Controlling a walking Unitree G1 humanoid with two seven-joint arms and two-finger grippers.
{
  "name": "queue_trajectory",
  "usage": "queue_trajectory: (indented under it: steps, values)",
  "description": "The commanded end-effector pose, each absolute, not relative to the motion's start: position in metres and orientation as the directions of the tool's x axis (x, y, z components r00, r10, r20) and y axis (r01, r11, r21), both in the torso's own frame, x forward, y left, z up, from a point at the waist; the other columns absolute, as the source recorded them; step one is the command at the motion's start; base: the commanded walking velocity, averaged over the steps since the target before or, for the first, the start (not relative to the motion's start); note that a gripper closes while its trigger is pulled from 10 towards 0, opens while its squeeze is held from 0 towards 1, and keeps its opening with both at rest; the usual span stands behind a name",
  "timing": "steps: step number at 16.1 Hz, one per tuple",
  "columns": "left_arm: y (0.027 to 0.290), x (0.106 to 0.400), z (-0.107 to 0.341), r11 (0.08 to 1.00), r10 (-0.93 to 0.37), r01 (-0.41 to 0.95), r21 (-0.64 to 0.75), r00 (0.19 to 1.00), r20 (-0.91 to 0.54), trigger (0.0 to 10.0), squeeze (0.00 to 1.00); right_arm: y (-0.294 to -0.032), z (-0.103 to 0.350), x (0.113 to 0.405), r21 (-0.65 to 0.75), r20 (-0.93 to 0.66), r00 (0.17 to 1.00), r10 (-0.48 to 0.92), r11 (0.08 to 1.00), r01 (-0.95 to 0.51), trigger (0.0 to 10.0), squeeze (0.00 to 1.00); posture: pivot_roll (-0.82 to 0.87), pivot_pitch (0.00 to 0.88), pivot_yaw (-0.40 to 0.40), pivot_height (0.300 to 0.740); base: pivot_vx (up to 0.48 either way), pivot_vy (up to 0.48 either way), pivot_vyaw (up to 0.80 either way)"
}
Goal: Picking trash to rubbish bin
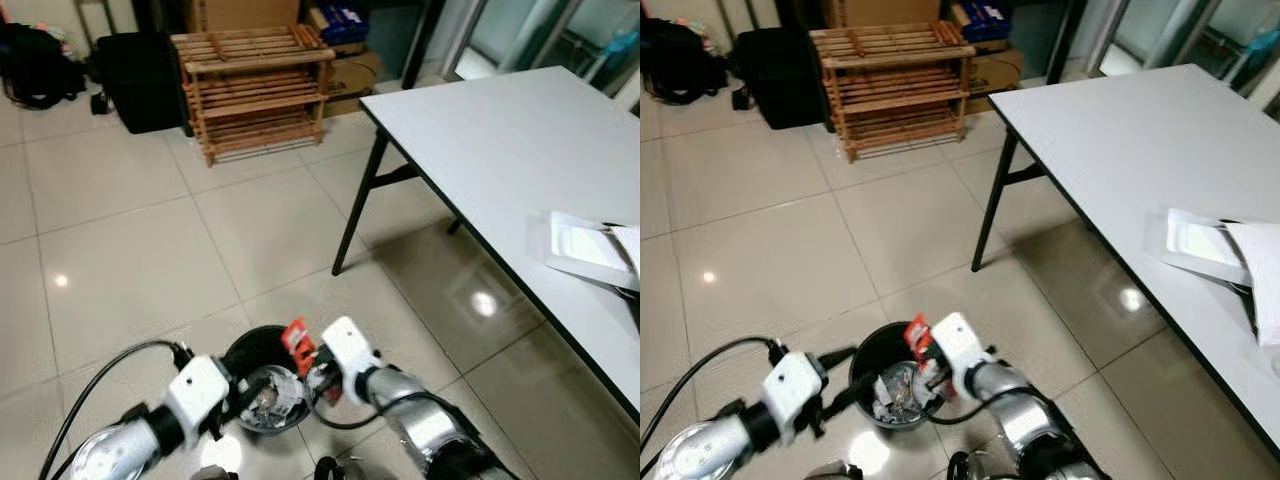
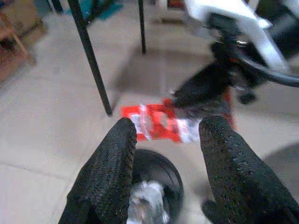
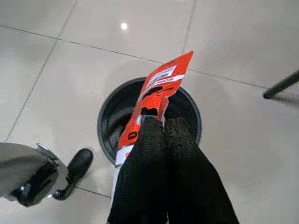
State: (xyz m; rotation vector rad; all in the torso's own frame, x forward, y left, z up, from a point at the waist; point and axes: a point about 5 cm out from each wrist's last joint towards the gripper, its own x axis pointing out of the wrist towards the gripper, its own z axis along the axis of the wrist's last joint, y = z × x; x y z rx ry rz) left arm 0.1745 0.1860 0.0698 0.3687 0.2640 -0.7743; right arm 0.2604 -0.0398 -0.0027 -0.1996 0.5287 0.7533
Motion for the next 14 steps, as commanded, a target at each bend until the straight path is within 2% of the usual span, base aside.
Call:
queue_trajectory:
  steps: [1,4,9,10,11,12,14]
  values:
    - [0.189,0.17,0.077,0.634,-0.624,0.738,0.229,0.664,-0.411,10.0,0.0,-0.037,-0.004,0.263,0.023,-0.515,0.621,0.591,0.734,-0.679,10.0,0.0,0.09,0.141,-0.137,0.74,0.0,0.0,0.0]
    - [0.192,0.166,0.081,0.629,-0.618,0.745,0.221,0.652,-0.439,10.0,0.0,-0.023,0.007,0.272,0.114,-0.443,0.656,0.611,0.764,-0.635,10.0,0.0,0.1,0.144,-0.13,0.74,0.0,0.0,0.0]
    - [0.189,0.165,0.086,0.634,-0.607,0.745,0.207,0.646,-0.463,10.0,0.0,-0.005,0.036,0.289,0.164,-0.251,0.725,0.641,0.767,-0.621,10.0,0.0,0.1,0.143,-0.126,0.74,0.0,0.0,0.0]
    - [0.189,0.165,0.086,0.636,-0.605,0.745,0.204,0.645,-0.467,10.0,0.0,-0.003,0.041,0.292,0.176,-0.213,0.728,0.652,0.759,-0.627,10.0,0.23,0.1,0.142,-0.124,0.74,0.0,0.0,0.0]
    - [0.188,0.165,0.086,0.637,-0.605,0.744,0.203,0.645,-0.467,10.0,0.0,-0.002,0.042,0.292,0.186,-0.207,0.729,0.652,0.758,-0.625,10.0,0.65,0.1,0.142,-0.123,0.74,0.0,0.0,0.0]
    - [0.188,0.166,0.087,0.638,-0.603,0.743,0.201,0.645,-0.469,10.0,0.0,-0.002,0.042,0.292,0.201,-0.203,0.728,0.655,0.755,-0.624,10.0,1.0,0.09,0.141,-0.122,0.74,0.0,0.0,0.0]
    - [0.188,0.166,0.087,0.639,-0.6,0.743,0.2,0.644,-0.474,10.0,0.0,0.001,0.041,0.29,0.226,-0.195,0.712,0.675,0.737,-0.637,10.0,1.0,0.09,0.14,-0.12,0.74,0.0,0.0,0.0]
